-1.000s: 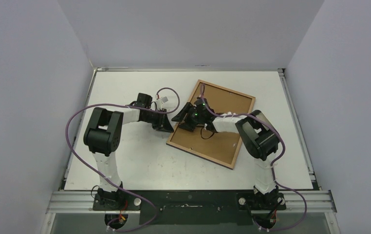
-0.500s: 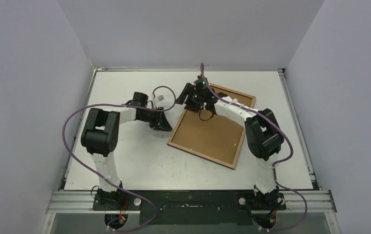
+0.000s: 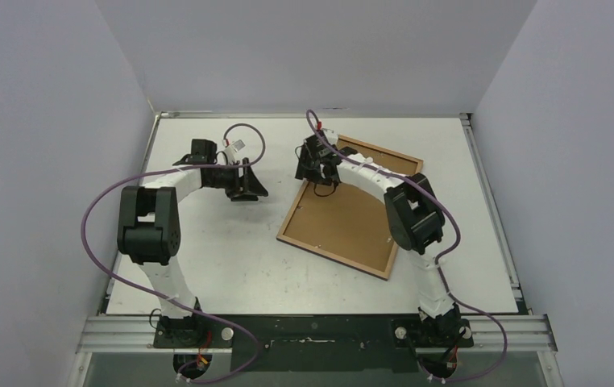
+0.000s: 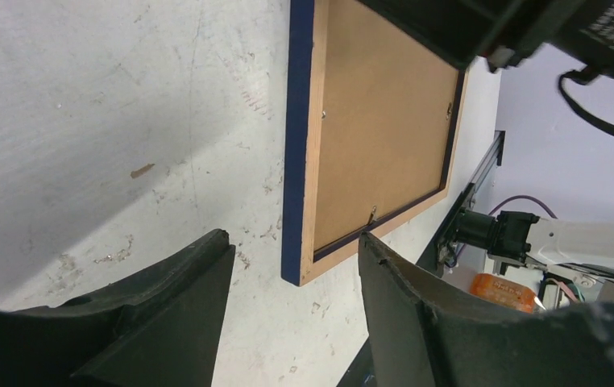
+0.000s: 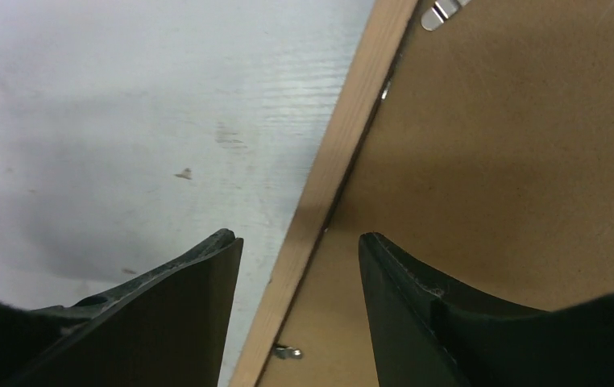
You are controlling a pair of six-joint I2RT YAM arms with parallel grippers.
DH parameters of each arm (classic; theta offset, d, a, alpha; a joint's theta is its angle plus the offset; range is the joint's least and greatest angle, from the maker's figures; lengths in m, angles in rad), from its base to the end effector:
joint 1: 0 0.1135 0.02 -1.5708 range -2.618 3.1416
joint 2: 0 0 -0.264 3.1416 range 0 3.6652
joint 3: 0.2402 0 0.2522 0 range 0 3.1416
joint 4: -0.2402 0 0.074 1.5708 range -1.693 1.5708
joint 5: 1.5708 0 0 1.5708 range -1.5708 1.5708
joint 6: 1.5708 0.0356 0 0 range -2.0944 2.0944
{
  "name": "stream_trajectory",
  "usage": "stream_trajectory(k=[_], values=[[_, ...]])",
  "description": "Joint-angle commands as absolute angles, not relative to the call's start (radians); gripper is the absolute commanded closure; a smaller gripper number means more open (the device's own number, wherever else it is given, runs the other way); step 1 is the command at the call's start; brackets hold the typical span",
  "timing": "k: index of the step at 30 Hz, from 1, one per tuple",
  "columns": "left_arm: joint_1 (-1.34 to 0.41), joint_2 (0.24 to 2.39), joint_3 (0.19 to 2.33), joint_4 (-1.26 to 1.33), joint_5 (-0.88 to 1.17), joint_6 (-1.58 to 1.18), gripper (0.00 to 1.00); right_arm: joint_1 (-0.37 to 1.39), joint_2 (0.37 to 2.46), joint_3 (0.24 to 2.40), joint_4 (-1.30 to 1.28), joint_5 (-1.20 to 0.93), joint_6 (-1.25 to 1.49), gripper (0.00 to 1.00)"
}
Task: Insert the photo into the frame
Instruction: Install the photo frame at the center of the board.
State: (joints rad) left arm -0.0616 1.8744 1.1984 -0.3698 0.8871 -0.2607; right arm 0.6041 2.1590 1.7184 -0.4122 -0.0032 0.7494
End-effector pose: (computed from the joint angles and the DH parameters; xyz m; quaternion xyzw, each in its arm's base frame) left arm 0.3735 -0.0507 0.1755 0.0241 0.8790 -0.4467 0.1648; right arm 0.3997 0.2760 0.2004 0.0674 0.9338 0.2212 0.2730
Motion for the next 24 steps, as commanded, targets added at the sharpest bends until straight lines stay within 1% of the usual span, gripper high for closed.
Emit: stream_trajectory(k=[1,14,19,24], values=[[-0.054,1.832,1.226,-0.407,0.905,-0.23,0.44,0.614,2.19,1.8,-0.456,0.089,0.703,0.44],[-0.048,1.826,1.202,-0.399,0.902,-0.23,0.44,0.619,2.269,1.865,-0.447,0.076,0.698,0.45],[-0.051,1.833,1.217,-0.399,0.898,-0.233,0.44,0.628,2.269,1.837,-0.433,0.05,0.701,0.56],[-0.055,1.842,1.228,-0.4,0.896,-0.235,0.44,0.663,2.227,1.756,-0.406,0.008,0.71,0.72]])
